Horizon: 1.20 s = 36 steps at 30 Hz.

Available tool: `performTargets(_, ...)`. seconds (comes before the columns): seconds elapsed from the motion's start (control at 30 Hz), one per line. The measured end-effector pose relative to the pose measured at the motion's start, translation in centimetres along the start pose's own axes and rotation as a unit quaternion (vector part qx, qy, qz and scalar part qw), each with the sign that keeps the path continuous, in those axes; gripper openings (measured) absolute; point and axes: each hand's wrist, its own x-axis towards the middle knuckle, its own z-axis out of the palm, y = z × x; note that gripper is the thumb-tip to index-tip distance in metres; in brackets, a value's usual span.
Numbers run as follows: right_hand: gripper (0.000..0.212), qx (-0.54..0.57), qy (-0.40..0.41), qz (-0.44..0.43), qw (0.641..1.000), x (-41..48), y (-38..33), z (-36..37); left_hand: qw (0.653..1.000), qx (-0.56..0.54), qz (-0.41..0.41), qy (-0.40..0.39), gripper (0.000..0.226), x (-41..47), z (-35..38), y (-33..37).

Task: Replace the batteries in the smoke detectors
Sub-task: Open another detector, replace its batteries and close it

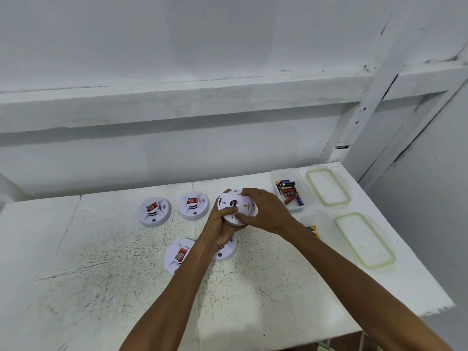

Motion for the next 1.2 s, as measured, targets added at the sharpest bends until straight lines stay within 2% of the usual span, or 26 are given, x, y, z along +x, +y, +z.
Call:
performTargets(0.07, 0.072, -0.05, 0.016, -0.038, 0.998, 0.1, 0.0, -0.3, 1.0, 0.006, -0.003, 0.011, 0.086, -0.1, 0.1, 0.0)
performTargets(0.13, 0.076, -0.065, 0.02, -0.043, 0.997, 0.2, 0.1, -0.5, 1.0, 0.018, -0.003, 0.012, 0.085, 0.0, 0.2, -0.1)
performTargets(0.3, 0.071, -0.052, 0.01, -0.015, 0.998, -0.1, 0.9, -0.6, 1.0, 0.001, 0.005, -0.01, 0.077, 0.0, 0.2, 0.0)
performTargets(0.43, 0.067, -0.008, -0.008, -0.001, 1.0, -0.3, 1.4, -0.7, 1.0, 0.01, -0.011, -0.025, 0.095, 0.0, 0.0, 0.1)
performTargets(0.63, 0.061, 0.031, 0.005, -0.015, 0.999, -0.6, 1.4, -0.9, 0.998, 0.015, 0.012, -0.064, 0.072, -0.4, 0.0, 0.2)
performTargets(0.8, 0.063, 0.044, 0.002, -0.004, 0.999, -0.8, 1.8, -0.6, 0.997, 0.012, 0.021, -0.068, 0.072, -0.5, 0.2, 0.2)
performTargets(0.9, 0.065, 0.073, -0.001, 0.016, 0.997, -0.8, 2.0, -0.6, 0.998, 0.006, 0.02, -0.062, 0.063, -0.5, 0.2, 0.2)
performTargets(1.07, 0.067, 0.1, -0.027, 0.034, 0.994, -0.5, 2.2, -0.5, 0.998, -0.014, 0.005, -0.053, 0.083, -0.8, 0.2, 0.2)
performTargets(1.2, 0.066, 0.124, -0.031, 0.042, 0.991, -0.3, 2.2, -0.3, 0.999, -0.003, 0.025, -0.047, 0.061, -0.9, 0.4, 0.5)
